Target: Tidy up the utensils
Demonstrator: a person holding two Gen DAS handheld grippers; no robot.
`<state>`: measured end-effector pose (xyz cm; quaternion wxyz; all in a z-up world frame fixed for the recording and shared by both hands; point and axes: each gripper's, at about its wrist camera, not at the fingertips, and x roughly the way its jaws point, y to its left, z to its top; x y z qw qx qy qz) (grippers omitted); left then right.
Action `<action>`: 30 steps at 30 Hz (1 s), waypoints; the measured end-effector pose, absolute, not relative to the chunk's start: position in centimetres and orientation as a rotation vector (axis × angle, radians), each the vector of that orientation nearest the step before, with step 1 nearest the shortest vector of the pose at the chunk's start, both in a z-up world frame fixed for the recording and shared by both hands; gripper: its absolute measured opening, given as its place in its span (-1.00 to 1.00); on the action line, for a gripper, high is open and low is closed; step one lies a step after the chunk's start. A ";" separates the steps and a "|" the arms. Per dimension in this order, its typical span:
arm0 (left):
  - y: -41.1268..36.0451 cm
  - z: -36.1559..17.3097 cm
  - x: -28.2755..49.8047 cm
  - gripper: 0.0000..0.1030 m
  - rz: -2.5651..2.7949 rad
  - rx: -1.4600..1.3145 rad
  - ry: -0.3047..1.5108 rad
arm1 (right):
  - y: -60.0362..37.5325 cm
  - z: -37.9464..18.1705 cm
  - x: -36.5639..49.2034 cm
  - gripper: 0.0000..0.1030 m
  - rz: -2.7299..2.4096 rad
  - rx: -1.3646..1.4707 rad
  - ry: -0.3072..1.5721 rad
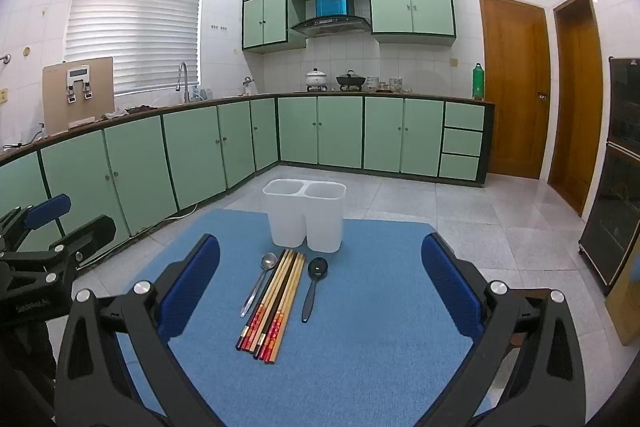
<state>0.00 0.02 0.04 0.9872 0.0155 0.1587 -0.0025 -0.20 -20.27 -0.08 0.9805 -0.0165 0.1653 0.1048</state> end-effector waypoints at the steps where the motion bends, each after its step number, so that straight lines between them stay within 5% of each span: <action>1: 0.0 0.0 0.0 0.88 -0.004 0.033 0.320 | -20.3 -0.1 -0.2 0.90 0.211 -0.034 0.332; 30: 0.3 -0.3 0.0 0.88 0.013 0.027 0.318 | -20.5 -1.3 0.8 0.90 0.214 -0.031 0.338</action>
